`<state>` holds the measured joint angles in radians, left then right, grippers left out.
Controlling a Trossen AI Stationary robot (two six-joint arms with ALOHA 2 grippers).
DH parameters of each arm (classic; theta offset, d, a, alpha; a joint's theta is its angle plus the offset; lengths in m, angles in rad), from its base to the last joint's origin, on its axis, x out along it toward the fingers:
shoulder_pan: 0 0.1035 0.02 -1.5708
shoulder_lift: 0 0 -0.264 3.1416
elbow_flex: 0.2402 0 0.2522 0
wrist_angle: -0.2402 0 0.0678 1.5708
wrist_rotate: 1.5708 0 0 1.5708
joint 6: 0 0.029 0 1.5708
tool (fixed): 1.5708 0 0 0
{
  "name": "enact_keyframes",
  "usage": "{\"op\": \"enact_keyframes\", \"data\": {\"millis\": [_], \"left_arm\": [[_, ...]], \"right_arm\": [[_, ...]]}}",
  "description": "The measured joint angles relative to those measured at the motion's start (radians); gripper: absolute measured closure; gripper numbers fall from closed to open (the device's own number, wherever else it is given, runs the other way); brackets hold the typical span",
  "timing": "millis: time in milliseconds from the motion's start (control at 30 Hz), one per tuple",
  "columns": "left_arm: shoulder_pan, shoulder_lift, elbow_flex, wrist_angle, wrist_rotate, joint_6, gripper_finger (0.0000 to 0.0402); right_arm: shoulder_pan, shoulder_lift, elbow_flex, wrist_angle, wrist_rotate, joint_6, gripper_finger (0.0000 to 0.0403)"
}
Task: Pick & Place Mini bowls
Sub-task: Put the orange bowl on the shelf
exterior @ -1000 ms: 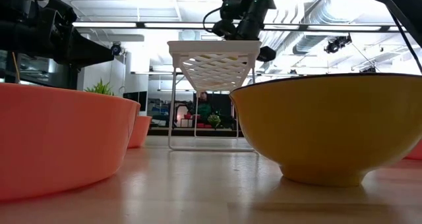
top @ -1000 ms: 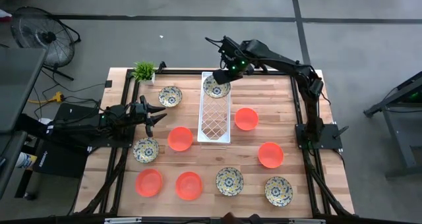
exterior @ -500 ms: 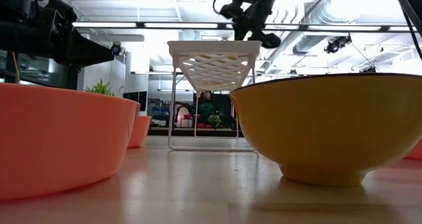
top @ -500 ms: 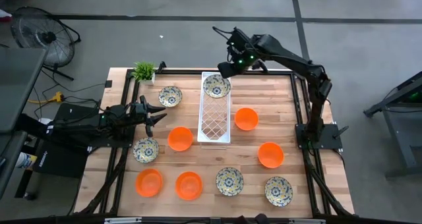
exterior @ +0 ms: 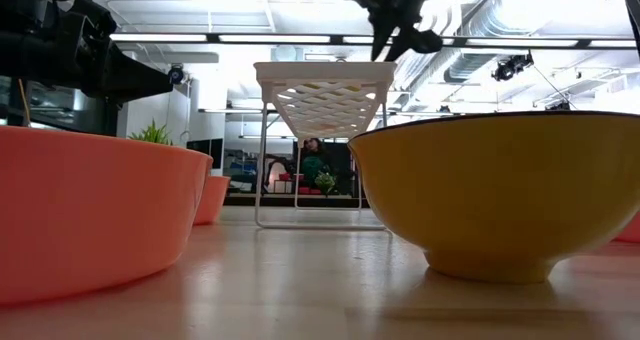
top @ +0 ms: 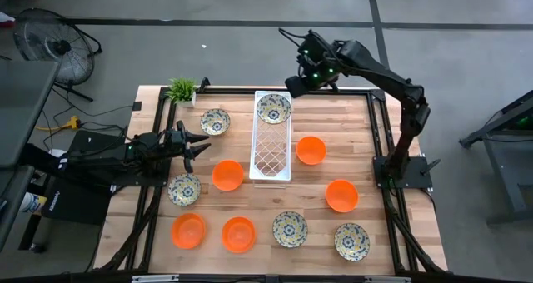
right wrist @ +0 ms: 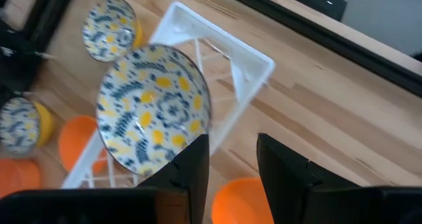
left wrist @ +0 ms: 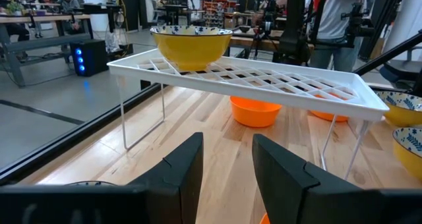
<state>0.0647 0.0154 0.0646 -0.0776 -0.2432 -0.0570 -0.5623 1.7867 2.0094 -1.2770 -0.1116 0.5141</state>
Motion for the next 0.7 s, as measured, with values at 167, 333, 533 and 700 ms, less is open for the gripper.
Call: {"op": "enact_keyframes", "data": {"millis": [167,333,533,700], "left_arm": [[0.000,0.000,0.000,0.000,0.000,0.000,0.0273],[0.000,0.000,0.000,0.000,0.000,0.000,0.0273],[0.000,0.000,0.000,0.000,0.000,0.000,0.0273],[0.000,0.000,0.000,0.000,0.000,0.000,0.0273]], "right_arm": [[0.002,-0.037,0.000,-0.066,0.021,-0.025,0.0288],[0.008,-0.083,0.000,-0.129,0.058,-0.088,0.0288],[0.030,-0.140,0.000,-0.182,0.080,-0.189,0.0288],[0.057,-0.180,0.000,-0.257,0.099,-0.317,0.0288]]}}
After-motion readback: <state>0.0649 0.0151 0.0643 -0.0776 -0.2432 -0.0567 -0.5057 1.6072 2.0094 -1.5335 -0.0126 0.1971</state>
